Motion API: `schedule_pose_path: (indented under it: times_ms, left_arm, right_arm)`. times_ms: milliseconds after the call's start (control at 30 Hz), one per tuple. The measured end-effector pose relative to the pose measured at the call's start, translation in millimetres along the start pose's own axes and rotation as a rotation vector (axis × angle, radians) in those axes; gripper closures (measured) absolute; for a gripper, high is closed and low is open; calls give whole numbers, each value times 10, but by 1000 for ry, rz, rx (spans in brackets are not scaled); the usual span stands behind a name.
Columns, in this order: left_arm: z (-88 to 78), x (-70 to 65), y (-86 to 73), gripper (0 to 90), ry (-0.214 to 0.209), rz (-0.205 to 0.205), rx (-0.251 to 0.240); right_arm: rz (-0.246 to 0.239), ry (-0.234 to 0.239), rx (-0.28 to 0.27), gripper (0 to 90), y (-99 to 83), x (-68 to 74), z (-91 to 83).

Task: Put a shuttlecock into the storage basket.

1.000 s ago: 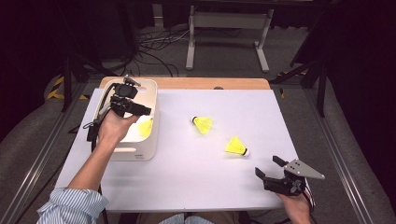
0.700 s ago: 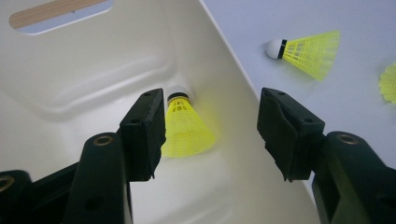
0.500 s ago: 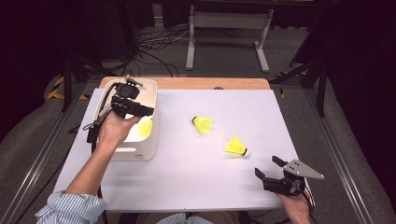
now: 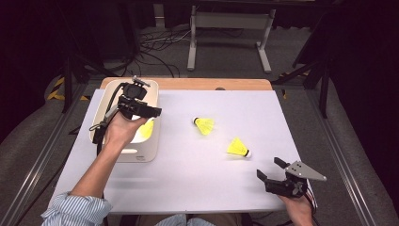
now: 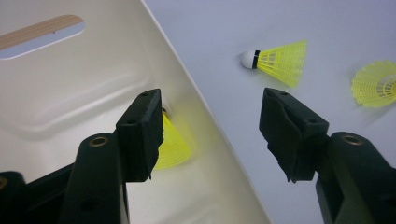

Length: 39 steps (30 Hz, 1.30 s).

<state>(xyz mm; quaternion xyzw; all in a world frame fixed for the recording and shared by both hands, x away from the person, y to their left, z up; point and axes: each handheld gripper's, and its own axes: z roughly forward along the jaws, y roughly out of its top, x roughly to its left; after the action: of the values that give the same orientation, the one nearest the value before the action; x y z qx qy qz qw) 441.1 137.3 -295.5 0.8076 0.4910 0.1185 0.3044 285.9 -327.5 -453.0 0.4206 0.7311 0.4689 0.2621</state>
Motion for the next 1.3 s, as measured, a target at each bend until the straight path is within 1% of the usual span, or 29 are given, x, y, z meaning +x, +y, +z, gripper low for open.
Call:
schedule_pose_path:
  times_ms: [133, 367, 600, 933, 1200, 1300]
  left_arm:
    - [9, -53, 14, 404, -2, 16, -11]
    - [29, -140, 38, 403, -10, 37, -14]
    - [41, -194, 51, 400, -20, 43, -20]
    - [93, -290, 72, 387, -39, 60, -11]
    - [128, -350, 91, 379, -40, 71, -15]
    - [152, -380, 91, 379, -46, 80, -5]
  right_arm:
    - [4, 0, -2, 148, -1, -4, -3]
    - [3, 2, -1, 148, -2, -5, 0]
    - [0, 1, 1, 148, -1, -1, 1]
    - [2, 1, 0, 148, -2, -1, 0]
    - [6, 2, 0, 148, -2, -1, -1]
    - [1, 1, -1, 148, -1, -1, -1]
